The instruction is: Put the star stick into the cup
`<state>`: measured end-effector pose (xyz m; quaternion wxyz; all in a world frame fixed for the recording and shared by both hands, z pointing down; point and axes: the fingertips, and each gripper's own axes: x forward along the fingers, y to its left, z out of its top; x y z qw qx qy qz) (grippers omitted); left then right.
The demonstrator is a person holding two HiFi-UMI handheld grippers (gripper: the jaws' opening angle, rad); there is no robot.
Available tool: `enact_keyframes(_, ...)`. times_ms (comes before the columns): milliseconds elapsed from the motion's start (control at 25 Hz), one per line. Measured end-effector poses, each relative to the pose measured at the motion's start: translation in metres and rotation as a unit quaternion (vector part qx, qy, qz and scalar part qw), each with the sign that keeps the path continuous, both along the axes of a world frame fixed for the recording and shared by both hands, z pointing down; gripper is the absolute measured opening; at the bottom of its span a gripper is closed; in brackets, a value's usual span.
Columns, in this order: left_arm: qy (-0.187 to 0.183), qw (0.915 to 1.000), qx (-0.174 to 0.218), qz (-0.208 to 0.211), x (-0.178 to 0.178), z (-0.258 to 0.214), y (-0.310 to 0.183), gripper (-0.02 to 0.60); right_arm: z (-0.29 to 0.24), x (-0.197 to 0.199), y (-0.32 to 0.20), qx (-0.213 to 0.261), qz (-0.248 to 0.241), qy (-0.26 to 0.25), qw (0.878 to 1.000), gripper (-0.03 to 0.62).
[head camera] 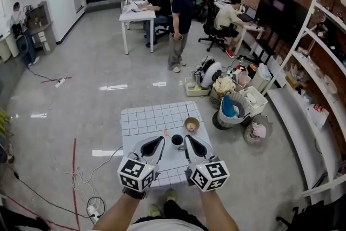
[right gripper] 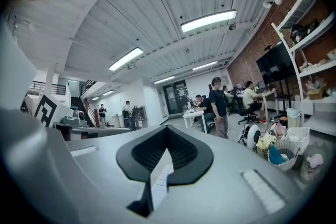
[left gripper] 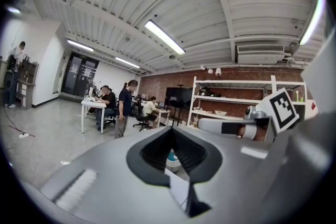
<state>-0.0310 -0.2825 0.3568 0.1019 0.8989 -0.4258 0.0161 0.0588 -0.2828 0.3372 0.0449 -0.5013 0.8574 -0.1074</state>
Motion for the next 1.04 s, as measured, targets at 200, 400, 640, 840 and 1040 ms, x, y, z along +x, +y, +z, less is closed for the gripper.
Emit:
enact_keyframes(200,0.005,1.0,0.007,-0.003,-0.002,-0.009,0.005,0.006,-0.01,0.0,0.004,0.006,0.006,0.009,1.0,0.012)
enact_keyframes(400,0.002,0.9999,0.015,-0.002,-0.003,-0.011,0.01,0.006,-0.012,-0.003,0.009,0.01,0.007,0.013,1.0,0.012)
enact_keyframes(640,-0.007,0.9998,0.019,-0.007,-0.005,-0.013,0.014,0.006,-0.011,-0.004,0.014,0.01,0.007,0.018,1.0,0.012)
enact_keyframes(840,-0.006,0.9997,0.023,-0.012,-0.008,-0.016,0.014,0.006,-0.014,-0.005,0.016,0.014,0.008,0.02,1.0,0.012)
enact_keyframes(1040,-0.002,0.9995,0.027,-0.016,-0.009,-0.017,0.015,0.006,-0.013,-0.004,0.017,0.015,0.008,0.022,1.0,0.012)
